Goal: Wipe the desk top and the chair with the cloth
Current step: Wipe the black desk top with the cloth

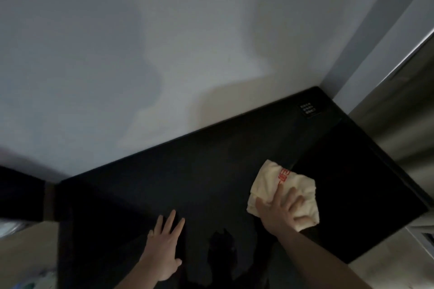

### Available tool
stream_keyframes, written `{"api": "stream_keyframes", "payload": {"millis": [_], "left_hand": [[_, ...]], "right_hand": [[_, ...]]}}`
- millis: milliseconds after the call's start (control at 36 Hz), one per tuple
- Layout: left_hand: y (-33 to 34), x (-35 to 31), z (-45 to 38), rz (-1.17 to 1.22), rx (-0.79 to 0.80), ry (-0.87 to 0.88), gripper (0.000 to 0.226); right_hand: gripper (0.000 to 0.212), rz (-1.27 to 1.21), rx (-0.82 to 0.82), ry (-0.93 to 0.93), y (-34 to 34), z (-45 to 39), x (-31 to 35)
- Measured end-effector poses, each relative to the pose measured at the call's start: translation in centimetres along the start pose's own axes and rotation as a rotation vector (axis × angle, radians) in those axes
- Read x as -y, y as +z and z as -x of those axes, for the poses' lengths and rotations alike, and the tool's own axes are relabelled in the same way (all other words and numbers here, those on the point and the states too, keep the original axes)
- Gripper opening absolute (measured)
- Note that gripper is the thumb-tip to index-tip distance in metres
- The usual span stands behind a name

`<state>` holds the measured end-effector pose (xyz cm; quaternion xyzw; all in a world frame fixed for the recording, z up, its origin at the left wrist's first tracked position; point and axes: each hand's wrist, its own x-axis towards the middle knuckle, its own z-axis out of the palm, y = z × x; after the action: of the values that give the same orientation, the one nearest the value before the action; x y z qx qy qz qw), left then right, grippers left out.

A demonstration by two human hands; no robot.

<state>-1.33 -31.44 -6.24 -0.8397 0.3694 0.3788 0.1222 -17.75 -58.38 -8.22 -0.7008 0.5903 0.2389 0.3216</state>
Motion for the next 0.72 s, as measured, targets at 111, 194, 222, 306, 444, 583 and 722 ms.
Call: {"api": "stream_keyframes", "payload": {"millis": [111,194,222,306,444,583,722], "left_hand": [[2.5,6.1,3.4,0.015,0.031,-0.107,0.11],[4.2,9.6,5.0,0.041,0.056,-0.16,0.115],[4.7,10.4,5.4,0.051,0.062,-0.172,0.118],[5.8,11.6,5.8,0.081,0.043,-0.173,0.121],[6.4,11.4,5.2,0.12,0.024,-0.167,0.123],[7.0,11.3,4.4,0.13,-0.005,-0.168,0.128],[7.2,11.6,4.0,0.106,-0.016,-0.15,0.13]], "right_hand": [[0.097,0.007,0.068,-0.047,6.1,5.3,1.4],[0.099,0.046,0.091,-0.08,8.6,7.6,1.3],[0.1,0.047,0.096,-0.081,8.8,7.9,1.2],[0.102,0.028,0.105,-0.09,8.7,7.8,0.9],[0.103,0.041,0.085,-0.082,8.9,6.6,1.4],[0.104,0.045,0.062,-0.07,7.8,5.1,2.4],[0.106,0.027,0.034,-0.106,6.6,3.7,3.0]]}}
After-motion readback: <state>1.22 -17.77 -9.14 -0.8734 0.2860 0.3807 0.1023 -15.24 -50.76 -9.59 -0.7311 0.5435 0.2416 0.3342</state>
